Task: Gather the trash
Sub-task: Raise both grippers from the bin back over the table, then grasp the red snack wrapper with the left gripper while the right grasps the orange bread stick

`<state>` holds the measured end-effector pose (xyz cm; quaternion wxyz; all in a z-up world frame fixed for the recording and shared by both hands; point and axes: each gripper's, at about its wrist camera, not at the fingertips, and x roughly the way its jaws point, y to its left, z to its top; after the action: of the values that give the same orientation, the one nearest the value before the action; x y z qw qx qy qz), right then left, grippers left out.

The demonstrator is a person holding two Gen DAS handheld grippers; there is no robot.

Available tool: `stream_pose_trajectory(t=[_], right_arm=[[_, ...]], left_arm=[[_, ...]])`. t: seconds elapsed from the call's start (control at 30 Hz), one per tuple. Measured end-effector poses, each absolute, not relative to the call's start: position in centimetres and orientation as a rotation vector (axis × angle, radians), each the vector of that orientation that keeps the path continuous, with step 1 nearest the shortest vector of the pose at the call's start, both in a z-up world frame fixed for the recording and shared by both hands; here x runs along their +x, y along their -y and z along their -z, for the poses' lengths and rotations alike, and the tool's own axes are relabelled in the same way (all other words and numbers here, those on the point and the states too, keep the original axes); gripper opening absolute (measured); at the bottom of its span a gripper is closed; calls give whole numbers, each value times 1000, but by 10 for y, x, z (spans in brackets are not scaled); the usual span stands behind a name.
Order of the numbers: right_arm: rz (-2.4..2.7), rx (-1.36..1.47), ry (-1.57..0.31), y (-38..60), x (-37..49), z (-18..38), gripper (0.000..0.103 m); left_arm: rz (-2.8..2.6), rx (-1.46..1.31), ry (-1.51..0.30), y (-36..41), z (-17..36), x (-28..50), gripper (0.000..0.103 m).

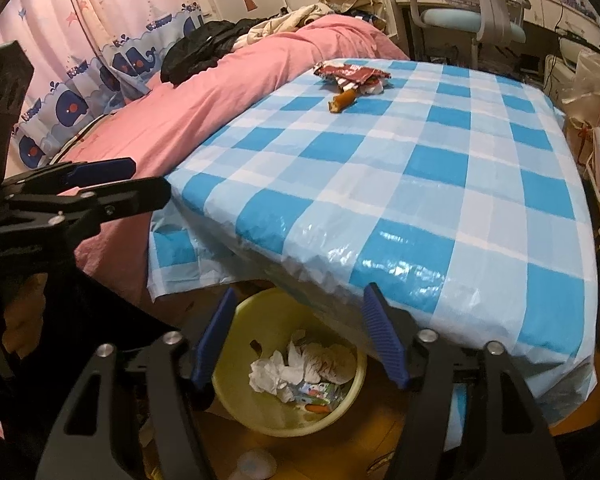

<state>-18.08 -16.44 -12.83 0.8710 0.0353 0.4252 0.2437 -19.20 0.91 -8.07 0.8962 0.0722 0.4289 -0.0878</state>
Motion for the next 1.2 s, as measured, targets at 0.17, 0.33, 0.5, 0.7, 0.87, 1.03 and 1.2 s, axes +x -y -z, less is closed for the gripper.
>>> stream_pose_trajectory(t=[0.17, 0.33, 0.5, 0.7, 0.87, 1.03, 1.2], right_arm=[[-486, 87, -872, 167, -170, 126, 68], [-477, 78, -864, 164, -157, 124, 68], [-465, 77, -849, 160, -132, 119, 68], [-450, 92, -835, 151, -85, 112, 68], [-430, 103, -851, 137, -38, 115, 67], [-401, 142, -883, 124, 8, 125, 63], [-385, 147, -891, 111, 37, 131, 59]], left_arm=[[152, 115, -884, -22, 80, -169, 78], [122, 61, -871, -36, 77, -140, 79], [90, -12, -863, -49, 78, -109, 79], [52, -91, -843, -63, 77, -66, 79], [20, -181, -819, -78, 78, -27, 80], [28, -245, -806, -81, 81, 8, 80], [55, -242, -802, -67, 87, 52, 81]])
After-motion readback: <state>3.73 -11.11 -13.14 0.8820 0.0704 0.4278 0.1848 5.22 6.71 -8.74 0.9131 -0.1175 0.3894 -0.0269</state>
